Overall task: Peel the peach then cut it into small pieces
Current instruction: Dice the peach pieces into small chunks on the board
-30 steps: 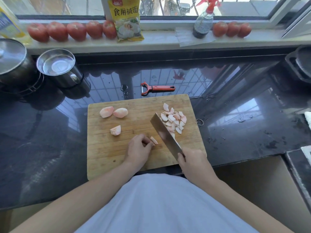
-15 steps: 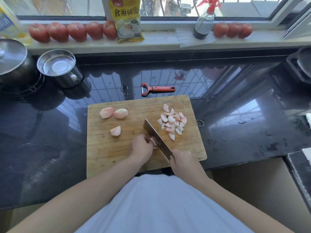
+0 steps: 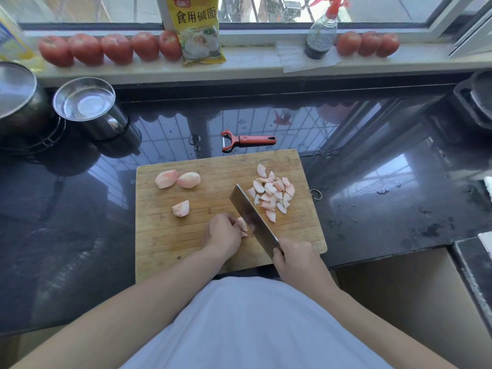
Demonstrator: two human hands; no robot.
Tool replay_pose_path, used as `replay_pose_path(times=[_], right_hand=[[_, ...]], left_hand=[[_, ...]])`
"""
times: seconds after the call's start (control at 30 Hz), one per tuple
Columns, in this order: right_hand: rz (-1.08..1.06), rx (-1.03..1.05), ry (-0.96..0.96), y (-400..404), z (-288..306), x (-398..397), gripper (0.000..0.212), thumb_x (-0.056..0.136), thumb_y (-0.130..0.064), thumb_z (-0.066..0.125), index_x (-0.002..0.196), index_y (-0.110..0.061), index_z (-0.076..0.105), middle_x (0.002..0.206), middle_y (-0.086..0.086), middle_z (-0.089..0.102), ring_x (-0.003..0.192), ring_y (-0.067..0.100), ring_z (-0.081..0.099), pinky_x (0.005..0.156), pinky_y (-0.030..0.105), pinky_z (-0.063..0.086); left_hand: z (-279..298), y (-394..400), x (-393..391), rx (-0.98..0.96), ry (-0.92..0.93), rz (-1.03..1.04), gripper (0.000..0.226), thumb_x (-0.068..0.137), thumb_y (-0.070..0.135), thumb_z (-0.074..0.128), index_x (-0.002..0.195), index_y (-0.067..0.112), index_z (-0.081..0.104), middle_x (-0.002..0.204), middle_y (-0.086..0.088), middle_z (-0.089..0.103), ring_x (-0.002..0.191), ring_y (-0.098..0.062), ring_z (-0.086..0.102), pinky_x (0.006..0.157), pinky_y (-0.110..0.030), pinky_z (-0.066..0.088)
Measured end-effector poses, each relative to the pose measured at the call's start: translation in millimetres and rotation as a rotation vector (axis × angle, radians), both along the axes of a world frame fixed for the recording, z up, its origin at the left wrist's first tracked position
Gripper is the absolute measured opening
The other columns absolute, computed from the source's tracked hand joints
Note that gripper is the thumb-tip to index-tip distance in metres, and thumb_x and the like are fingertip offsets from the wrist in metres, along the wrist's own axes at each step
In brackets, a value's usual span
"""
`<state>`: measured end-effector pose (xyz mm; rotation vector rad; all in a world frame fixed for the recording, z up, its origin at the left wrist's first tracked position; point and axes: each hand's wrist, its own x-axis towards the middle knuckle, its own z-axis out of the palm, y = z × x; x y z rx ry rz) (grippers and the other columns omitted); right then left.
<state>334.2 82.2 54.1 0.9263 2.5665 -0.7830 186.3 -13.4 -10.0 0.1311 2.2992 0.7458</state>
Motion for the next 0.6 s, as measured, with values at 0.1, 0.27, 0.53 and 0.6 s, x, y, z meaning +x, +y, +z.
replay_pose_path(times=[0.1,0.27,0.53,0.6], right_hand=[[-0.016,0.002,-0.015,-0.4,-0.2,-1.6,0.032,0.102,-0.024,0.048,0.071,-0.020,0.042,0.073,0.004,0.059,0.067,0.023,0.057,0.057,0.036,0.044],[-0.002,-0.012,-0.032,-0.9,0.3,-2.5,0.038,0.103,-0.025,0.048,0.067,-0.025,0.033,0.074,0.005,0.059,0.069,0.024,0.057,0.058,0.034,0.041],[0.025,0.001,-0.045,-1.9,2.7,-3.1,0.022,0.103,-0.025,0.047,0.082,-0.017,0.047,0.083,0.009,0.066,0.076,0.028,0.062,0.068,0.040,0.052],[0.044,0.011,-0.067,-3.0,1.7,-4.2,0.021,0.103,-0.024,0.046,0.084,-0.016,0.046,0.085,0.010,0.067,0.079,0.030,0.063,0.070,0.039,0.051]], left_hand=[[-1.3,0.6,0.6,-0.006,0.011,0.002,0.015,0.103,0.023,0.060,0.099,0.021,0.075,0.099,0.000,0.067,0.087,-0.015,0.057,0.062,-0.025,0.038],[-4.6,0.6,0.6,-0.040,0.047,-0.025,0.018,0.101,0.026,0.060,0.088,0.025,0.072,0.095,0.000,0.069,0.088,-0.019,0.060,0.065,-0.029,0.041],[-6.1,0.0,0.9,0.008,-0.007,0.002,0.024,0.100,0.025,0.057,0.079,0.026,0.068,0.089,0.002,0.068,0.088,-0.019,0.061,0.070,-0.031,0.042],[-5.7,1.0,1.0,0.028,-0.034,0.015,0.024,0.102,0.027,0.056,0.083,0.026,0.070,0.089,0.002,0.068,0.088,-0.019,0.062,0.072,-0.031,0.043]])
